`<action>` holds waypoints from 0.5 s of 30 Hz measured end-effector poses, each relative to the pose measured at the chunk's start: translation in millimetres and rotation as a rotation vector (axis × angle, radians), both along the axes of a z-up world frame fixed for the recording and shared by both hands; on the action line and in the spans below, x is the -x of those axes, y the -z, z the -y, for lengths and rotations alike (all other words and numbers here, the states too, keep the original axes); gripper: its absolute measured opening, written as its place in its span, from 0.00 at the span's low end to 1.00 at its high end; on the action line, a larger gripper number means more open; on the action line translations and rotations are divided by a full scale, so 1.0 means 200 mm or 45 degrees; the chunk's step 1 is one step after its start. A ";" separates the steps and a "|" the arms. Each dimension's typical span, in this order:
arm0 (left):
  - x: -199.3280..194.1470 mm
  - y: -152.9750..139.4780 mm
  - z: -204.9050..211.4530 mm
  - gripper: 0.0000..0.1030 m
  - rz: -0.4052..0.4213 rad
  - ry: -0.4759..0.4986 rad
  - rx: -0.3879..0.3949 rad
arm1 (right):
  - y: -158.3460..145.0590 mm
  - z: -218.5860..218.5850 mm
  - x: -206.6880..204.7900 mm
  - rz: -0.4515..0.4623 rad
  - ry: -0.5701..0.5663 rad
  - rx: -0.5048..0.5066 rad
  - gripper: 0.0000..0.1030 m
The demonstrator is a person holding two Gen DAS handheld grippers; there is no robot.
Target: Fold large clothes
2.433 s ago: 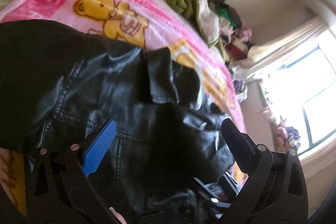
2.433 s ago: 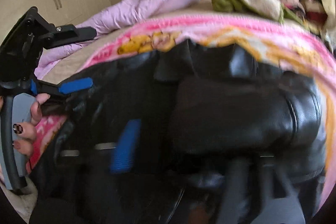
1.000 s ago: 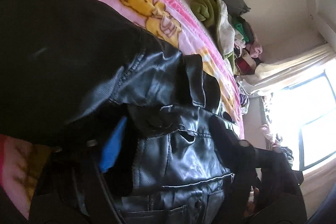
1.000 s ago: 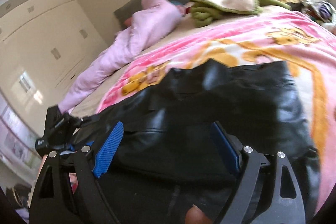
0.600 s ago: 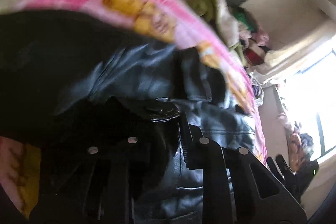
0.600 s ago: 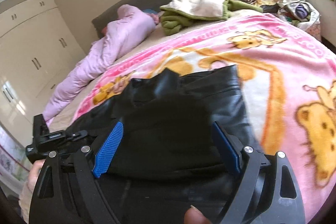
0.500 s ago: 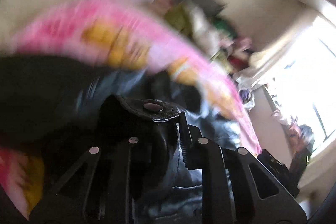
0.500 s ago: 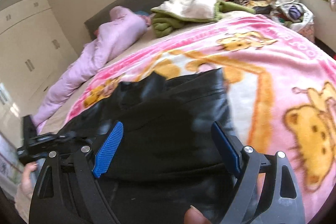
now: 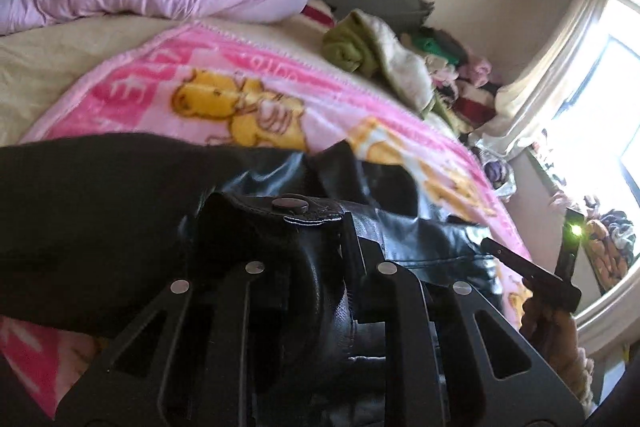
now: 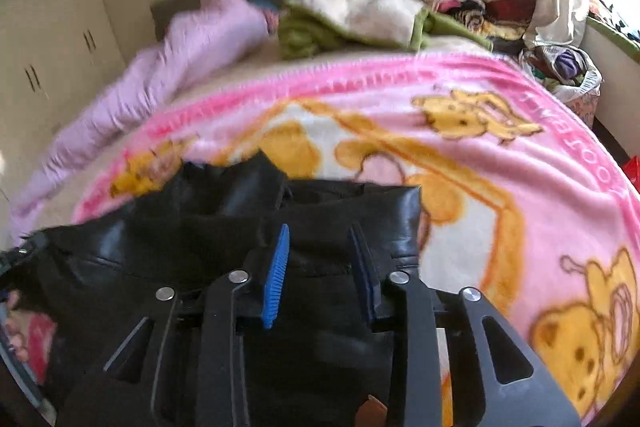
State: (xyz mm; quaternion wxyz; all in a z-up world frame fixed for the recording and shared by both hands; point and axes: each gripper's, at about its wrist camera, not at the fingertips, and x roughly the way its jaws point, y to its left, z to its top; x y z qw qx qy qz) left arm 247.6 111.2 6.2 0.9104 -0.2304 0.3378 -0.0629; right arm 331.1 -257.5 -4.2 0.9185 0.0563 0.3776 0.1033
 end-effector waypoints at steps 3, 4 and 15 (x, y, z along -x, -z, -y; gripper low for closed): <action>-0.05 0.10 0.00 0.12 -0.102 -0.011 -0.014 | 0.11 -0.03 -0.09 -0.082 0.035 0.119 0.27; -0.07 0.14 0.00 0.12 -0.133 -0.013 -0.015 | 0.15 -0.03 -0.10 -0.089 0.031 0.170 0.27; -0.06 0.20 -0.06 0.31 -0.214 -0.035 -0.005 | 0.28 0.03 -0.12 -0.135 0.063 0.182 0.29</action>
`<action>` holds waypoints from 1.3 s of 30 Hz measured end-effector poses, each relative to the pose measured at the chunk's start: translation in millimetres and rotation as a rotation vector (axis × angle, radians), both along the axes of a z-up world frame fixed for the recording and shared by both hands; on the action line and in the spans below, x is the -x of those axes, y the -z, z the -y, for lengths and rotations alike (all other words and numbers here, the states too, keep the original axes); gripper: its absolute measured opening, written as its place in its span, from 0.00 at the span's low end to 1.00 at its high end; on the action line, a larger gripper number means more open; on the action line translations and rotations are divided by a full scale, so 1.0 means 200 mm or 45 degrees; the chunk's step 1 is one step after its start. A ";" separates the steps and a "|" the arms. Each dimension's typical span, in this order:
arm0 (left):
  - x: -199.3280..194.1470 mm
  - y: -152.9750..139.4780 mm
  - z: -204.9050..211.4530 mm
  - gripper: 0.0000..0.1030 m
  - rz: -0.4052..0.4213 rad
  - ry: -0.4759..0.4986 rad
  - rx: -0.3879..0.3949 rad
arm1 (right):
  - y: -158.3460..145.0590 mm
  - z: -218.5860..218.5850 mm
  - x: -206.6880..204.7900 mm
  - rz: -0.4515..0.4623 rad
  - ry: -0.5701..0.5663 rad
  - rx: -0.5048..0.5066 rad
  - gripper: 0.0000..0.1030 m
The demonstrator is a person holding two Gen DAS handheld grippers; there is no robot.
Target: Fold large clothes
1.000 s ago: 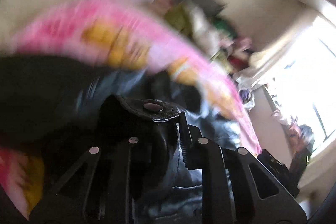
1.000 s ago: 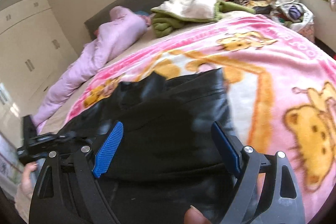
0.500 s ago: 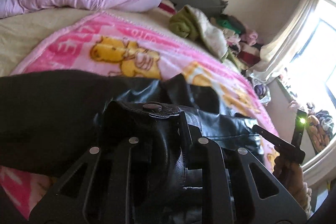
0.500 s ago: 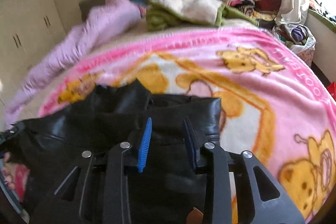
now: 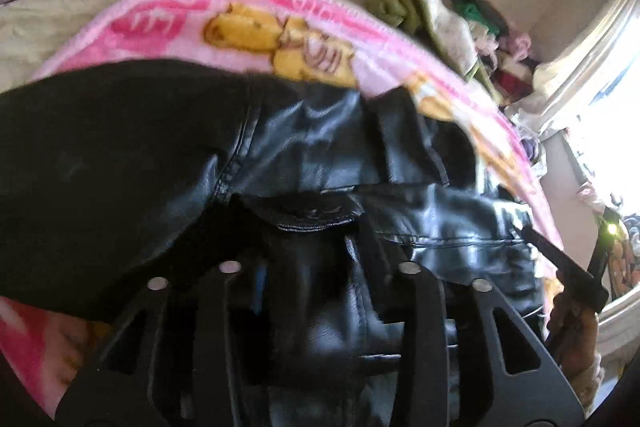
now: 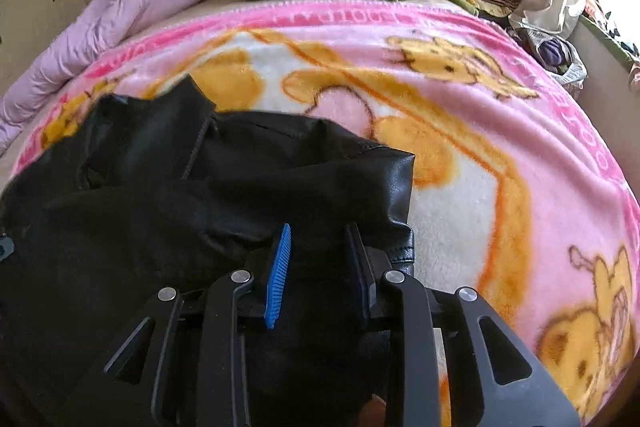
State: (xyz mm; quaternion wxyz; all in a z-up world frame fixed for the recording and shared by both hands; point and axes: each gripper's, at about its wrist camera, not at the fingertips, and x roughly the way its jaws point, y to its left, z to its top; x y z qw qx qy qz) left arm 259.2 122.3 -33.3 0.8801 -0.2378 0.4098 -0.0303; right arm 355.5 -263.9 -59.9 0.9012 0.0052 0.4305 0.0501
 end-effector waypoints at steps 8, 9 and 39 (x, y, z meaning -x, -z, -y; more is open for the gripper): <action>0.13 -0.22 0.01 0.51 0.163 -0.085 -0.084 | -0.22 0.01 0.29 0.089 -0.105 -0.139 0.37; 0.15 -0.23 0.02 0.52 0.169 -0.073 -0.078 | -0.23 0.00 0.32 0.088 -0.119 -0.140 0.38; 0.17 0.04 0.33 0.58 -0.107 0.290 -0.256 | 0.01 -0.08 0.61 -0.033 -0.077 -0.171 0.66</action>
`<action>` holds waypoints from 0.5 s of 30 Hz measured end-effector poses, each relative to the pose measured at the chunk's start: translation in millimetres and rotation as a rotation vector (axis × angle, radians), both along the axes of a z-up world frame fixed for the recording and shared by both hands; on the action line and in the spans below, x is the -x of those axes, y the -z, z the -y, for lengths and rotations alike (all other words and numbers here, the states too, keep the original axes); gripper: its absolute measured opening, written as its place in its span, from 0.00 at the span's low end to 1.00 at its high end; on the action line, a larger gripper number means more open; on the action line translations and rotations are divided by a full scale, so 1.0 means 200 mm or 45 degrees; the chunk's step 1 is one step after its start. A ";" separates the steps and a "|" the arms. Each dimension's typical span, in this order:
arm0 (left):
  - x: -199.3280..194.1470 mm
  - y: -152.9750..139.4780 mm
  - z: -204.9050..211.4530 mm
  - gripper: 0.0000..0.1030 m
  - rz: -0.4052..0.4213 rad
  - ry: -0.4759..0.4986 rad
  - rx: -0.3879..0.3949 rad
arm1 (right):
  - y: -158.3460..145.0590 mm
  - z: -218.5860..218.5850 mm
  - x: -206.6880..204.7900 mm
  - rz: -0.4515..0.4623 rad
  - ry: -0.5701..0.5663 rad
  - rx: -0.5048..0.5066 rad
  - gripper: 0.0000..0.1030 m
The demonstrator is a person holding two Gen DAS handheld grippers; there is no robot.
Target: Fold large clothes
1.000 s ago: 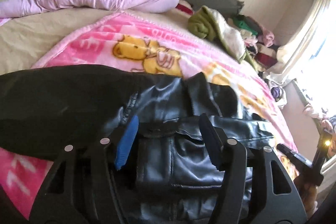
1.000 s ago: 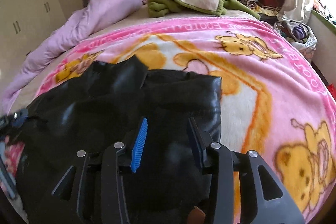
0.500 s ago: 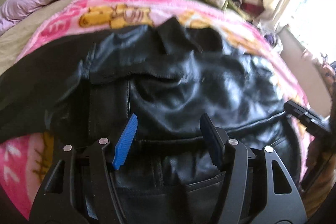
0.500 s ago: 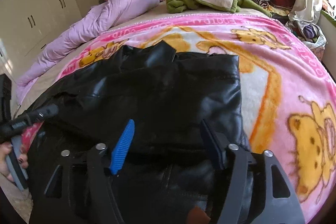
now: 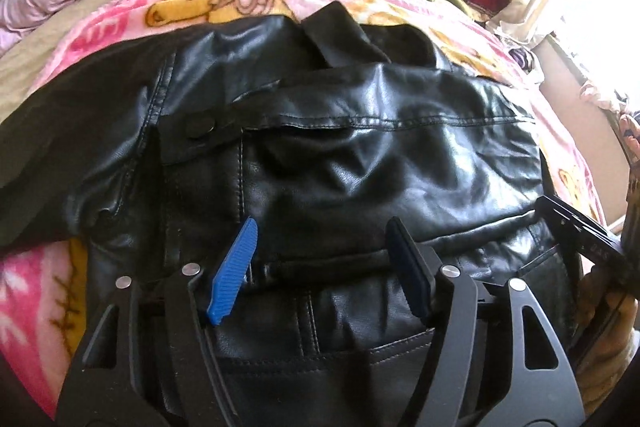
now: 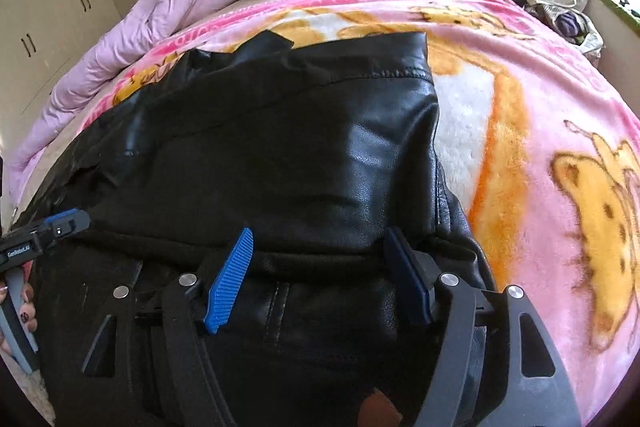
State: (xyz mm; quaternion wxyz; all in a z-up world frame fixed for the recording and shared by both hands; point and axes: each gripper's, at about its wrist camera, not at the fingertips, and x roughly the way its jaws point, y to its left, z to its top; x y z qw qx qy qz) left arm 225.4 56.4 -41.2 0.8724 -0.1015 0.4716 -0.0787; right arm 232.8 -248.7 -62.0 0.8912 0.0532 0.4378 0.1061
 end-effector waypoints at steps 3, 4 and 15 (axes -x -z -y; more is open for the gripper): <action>0.01 -0.03 0.00 0.61 0.025 0.005 0.006 | -0.04 0.01 0.03 0.023 0.021 -0.054 0.76; 0.02 -0.03 0.00 0.62 0.033 0.007 0.008 | -0.05 0.00 0.05 0.026 0.027 -0.072 0.78; 0.08 -0.12 -0.03 0.91 0.109 -0.009 0.046 | -0.16 -0.06 0.18 0.120 0.011 -0.129 0.94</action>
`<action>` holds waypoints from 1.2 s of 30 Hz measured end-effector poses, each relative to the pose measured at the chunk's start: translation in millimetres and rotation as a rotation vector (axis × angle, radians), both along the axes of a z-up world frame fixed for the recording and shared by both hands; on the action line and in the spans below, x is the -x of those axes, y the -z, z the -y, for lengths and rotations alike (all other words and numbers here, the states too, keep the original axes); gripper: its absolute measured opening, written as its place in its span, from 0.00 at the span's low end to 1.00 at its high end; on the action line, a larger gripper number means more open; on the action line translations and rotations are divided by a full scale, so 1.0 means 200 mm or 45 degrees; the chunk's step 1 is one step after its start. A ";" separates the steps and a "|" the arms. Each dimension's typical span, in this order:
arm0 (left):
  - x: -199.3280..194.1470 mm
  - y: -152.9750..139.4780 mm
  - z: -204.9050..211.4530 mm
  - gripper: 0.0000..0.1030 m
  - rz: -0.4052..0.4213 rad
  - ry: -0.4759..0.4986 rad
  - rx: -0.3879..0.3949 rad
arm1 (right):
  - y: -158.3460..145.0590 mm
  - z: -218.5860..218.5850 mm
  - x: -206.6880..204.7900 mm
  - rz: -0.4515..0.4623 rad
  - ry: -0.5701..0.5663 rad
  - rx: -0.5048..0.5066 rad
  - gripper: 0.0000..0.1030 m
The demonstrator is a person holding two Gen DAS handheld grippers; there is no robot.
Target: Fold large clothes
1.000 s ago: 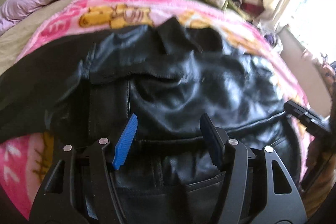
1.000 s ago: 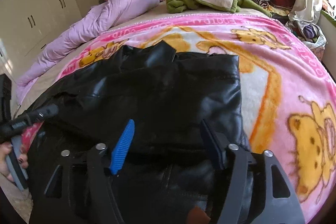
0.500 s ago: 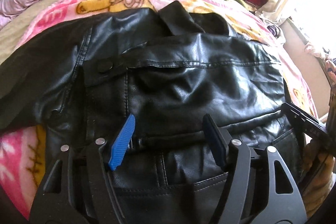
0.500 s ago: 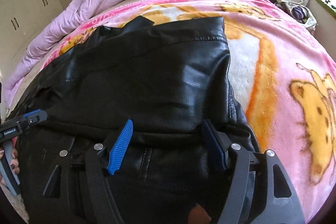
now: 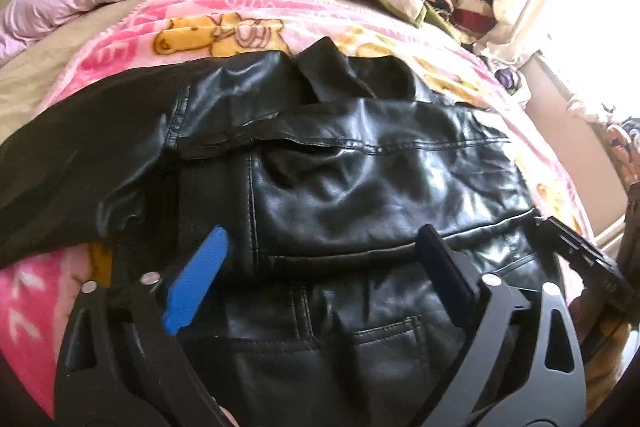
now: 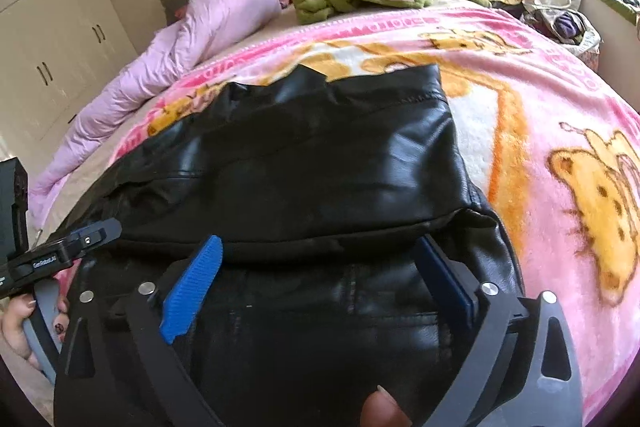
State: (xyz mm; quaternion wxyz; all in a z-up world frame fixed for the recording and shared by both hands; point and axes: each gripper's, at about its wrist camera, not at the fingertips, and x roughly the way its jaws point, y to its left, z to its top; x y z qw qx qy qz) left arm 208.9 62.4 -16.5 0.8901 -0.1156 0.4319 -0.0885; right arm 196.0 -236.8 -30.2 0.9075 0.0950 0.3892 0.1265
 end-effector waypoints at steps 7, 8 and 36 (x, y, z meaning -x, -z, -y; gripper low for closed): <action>0.01 -0.01 -0.02 0.91 0.001 -0.046 -0.048 | -0.07 -0.08 0.04 0.047 -0.026 0.000 0.96; 0.02 -0.01 -0.03 0.91 0.004 -0.049 -0.046 | -0.07 -0.09 0.05 0.050 -0.028 0.000 0.96; 0.23 -0.22 -0.45 0.91 0.075 -0.308 -0.067 | -0.39 -0.61 0.00 0.194 -0.268 0.028 0.96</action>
